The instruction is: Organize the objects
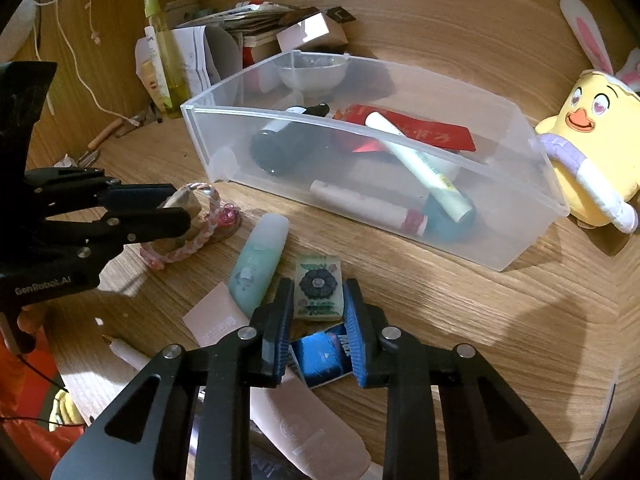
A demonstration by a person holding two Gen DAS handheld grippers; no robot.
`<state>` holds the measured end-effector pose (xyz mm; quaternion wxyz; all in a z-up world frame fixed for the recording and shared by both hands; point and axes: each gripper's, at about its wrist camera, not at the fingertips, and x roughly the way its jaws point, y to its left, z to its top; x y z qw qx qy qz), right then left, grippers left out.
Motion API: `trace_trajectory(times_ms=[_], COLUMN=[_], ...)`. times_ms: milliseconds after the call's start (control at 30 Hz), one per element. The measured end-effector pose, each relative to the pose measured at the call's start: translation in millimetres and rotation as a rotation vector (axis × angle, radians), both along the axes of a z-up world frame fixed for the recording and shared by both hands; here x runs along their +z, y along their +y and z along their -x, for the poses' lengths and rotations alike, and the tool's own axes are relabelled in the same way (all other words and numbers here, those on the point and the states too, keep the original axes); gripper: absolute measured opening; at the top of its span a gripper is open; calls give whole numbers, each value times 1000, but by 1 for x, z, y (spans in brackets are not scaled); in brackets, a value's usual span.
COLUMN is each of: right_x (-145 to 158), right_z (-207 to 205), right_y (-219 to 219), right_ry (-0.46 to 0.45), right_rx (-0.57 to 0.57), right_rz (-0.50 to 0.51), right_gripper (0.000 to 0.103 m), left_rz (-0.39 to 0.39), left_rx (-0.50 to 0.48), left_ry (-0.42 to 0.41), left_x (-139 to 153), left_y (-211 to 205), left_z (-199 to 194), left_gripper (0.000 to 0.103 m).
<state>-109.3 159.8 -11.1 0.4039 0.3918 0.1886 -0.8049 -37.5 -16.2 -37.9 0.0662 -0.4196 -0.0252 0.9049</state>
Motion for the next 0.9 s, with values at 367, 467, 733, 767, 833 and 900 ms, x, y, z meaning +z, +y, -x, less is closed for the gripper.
trace_trajectory(times_ms=[367,467,733,767,833,900], right_x=[7,9,21,22,25,28], right_z=[1,1,1,2,3,5], right_y=[10,14,27,29,31,33], right_ry=[6,8,25,27,28,28], right_rx=[-22,-29,-50,-52,-58,-61], right_rz=[28,34,73,80,91,104], right_gripper=[22,23,23,23,23,23], left_rz=[18,42,79,91,110,107], left_rx=[-24,-46,-17,-15,-6,-9], left_ry=[19,-6,-8,-8,-7,-7], left_x=[5,-3,-4,-4,-4,-2], left_y=[9,16,13,14,14,13], left_z=[-10,-3,3,3,3,2], left_gripper=[28,28,28,28,28,28])
